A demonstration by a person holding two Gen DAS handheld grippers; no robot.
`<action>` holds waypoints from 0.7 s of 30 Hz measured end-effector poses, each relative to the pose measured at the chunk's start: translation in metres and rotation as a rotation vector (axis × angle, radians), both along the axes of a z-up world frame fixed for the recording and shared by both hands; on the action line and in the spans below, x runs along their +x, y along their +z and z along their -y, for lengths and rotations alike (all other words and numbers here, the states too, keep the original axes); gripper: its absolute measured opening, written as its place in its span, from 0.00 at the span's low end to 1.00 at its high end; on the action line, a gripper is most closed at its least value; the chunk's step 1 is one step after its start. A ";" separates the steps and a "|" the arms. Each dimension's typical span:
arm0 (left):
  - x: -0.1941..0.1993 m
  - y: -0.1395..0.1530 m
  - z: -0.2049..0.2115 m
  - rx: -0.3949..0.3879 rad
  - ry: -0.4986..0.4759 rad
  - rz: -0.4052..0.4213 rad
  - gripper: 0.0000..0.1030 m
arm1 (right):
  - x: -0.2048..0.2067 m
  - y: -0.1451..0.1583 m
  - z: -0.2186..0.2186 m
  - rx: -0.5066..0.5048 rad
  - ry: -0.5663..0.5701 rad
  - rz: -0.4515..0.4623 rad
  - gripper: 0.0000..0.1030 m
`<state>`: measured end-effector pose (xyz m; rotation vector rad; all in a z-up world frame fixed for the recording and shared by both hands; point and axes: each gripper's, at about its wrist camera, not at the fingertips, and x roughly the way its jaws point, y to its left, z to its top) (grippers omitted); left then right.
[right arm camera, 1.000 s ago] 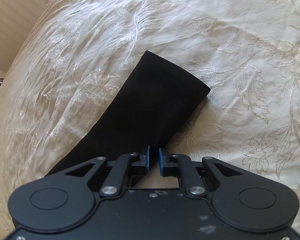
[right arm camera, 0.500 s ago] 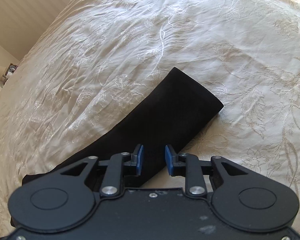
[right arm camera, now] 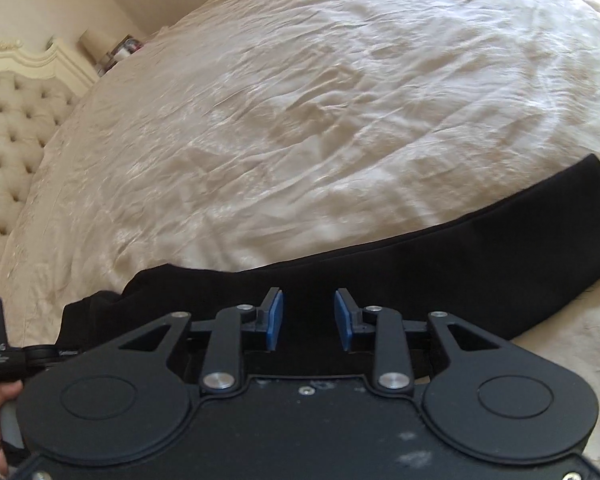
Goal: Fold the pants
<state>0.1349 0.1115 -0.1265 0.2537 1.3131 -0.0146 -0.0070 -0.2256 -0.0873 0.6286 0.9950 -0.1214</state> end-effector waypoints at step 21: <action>0.028 0.024 -0.066 -0.170 -0.198 -0.082 0.12 | 0.247 -0.050 -0.207 -0.101 0.576 -0.039 0.40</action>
